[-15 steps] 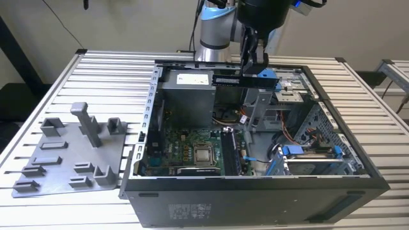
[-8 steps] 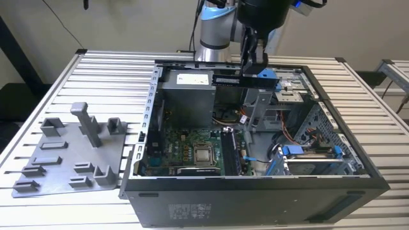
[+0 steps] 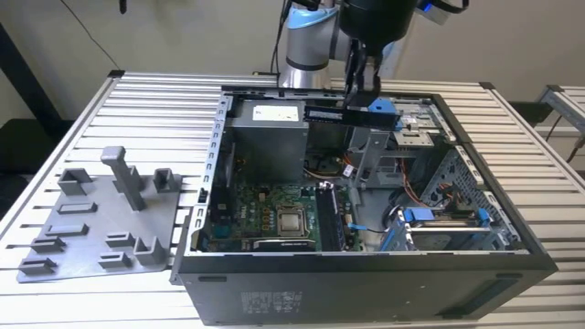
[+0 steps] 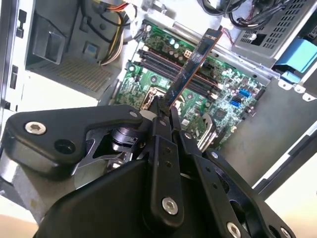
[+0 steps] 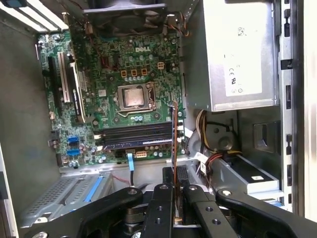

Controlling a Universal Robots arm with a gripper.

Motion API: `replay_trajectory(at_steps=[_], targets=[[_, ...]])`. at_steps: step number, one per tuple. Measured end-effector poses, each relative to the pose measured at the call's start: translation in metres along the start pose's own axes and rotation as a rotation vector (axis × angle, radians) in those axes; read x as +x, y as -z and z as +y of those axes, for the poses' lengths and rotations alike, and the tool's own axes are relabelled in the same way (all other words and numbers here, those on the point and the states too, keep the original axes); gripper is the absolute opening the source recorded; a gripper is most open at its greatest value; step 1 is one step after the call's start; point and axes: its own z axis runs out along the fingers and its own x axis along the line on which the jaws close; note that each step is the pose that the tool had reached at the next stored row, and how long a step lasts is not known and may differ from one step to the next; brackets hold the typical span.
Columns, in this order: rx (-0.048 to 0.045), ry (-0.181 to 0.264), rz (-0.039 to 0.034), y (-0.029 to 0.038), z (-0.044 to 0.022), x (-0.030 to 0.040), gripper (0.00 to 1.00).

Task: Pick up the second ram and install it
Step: 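Insert the second ram into the second slot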

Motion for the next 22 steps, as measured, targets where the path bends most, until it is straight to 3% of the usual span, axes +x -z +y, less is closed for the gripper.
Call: replay_trajectory(at_steps=[22], targets=[[0.0035, -0.177, 0.0036, -0.0018, 0.0, 0.0001, 0.14]])
